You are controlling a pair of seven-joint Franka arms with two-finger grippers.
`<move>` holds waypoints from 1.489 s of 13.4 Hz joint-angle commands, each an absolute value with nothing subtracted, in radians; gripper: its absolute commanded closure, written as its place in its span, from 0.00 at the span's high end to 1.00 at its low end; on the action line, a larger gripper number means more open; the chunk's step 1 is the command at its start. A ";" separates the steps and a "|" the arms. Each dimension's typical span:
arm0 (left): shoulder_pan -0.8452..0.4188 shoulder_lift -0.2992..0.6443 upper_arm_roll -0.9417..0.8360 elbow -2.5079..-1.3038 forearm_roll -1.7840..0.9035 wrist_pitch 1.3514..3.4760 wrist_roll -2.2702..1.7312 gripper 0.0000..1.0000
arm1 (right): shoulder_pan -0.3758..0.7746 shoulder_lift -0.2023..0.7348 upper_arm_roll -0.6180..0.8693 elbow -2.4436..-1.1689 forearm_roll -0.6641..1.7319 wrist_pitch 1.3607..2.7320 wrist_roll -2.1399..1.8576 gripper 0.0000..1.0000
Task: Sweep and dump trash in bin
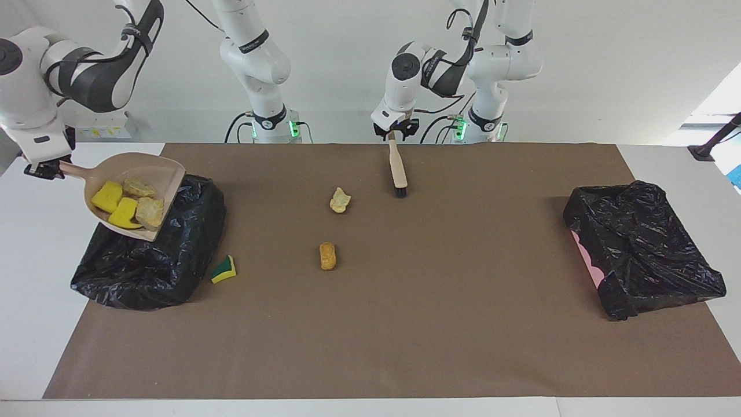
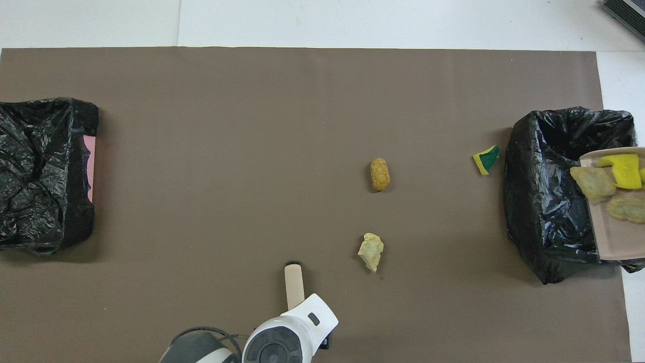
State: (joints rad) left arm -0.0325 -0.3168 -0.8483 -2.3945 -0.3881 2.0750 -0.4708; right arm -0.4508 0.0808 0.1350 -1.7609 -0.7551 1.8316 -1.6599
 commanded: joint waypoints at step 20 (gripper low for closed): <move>-0.115 0.041 -0.086 -1.391 0.032 1.502 0.021 1.00 | -0.353 -0.117 0.144 -1.904 -0.462 1.786 -1.599 0.00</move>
State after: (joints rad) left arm -0.0842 0.0013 -0.1081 -1.4489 0.0070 1.5497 0.0090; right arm -0.3796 -0.0943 0.1410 -1.8775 -0.5272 1.7980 -1.6228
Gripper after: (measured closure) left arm 0.000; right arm 0.674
